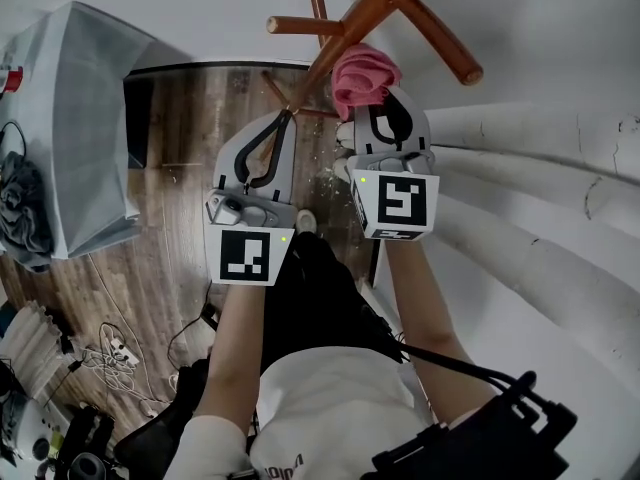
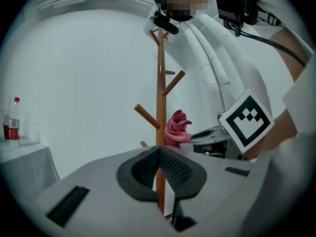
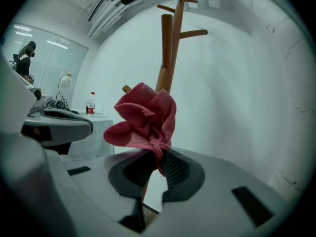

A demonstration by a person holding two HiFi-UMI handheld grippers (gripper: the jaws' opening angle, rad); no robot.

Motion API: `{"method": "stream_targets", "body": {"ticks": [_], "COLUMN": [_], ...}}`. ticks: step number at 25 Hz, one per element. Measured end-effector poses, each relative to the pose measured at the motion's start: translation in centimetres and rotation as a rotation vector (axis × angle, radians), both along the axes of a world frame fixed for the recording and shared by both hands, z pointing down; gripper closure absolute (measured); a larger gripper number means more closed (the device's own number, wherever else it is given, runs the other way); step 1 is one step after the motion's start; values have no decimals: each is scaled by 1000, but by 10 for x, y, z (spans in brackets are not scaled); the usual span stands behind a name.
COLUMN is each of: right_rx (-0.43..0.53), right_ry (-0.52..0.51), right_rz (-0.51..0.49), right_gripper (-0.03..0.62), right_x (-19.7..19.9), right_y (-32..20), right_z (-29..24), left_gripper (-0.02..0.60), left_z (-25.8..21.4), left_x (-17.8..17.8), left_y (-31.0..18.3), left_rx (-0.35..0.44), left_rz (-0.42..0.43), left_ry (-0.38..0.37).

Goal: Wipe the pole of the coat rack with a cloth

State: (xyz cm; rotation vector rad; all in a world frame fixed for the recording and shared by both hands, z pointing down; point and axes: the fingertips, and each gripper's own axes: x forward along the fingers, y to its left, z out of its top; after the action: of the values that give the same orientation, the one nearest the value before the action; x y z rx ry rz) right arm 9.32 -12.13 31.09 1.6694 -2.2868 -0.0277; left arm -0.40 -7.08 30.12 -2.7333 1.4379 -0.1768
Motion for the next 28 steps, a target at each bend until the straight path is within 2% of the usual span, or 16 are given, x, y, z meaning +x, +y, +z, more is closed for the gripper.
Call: {"method": "stream_targets", "body": {"ticks": [2, 6, 8, 11, 12, 28], "right_rx": [-8, -34, -54, -76, -83, -162], "right_ry": [3, 14, 17, 21, 25, 64], "right_rz": [1, 3, 4, 3, 3, 0], "right_gripper": [546, 546, 546, 546, 546, 546], "right_x": [-1, 1, 1, -1, -2, -4], "right_y": [0, -1, -1, -1, -1, -3], "right_z": [6, 22, 31, 42, 46, 89], "left_gripper": [568, 568, 568, 568, 568, 568], "left_z": [3, 11, 16, 23, 25, 52], "left_x": [-2, -2, -2, 1, 1, 10], "left_y": [-1, -1, -2, 1, 1, 9], "left_rx": [-40, -64, -64, -34, -34, -76], "left_rz": [-50, -65, -55, 20, 32, 70], "left_ry": [115, 137, 112, -32, -48, -52]}}
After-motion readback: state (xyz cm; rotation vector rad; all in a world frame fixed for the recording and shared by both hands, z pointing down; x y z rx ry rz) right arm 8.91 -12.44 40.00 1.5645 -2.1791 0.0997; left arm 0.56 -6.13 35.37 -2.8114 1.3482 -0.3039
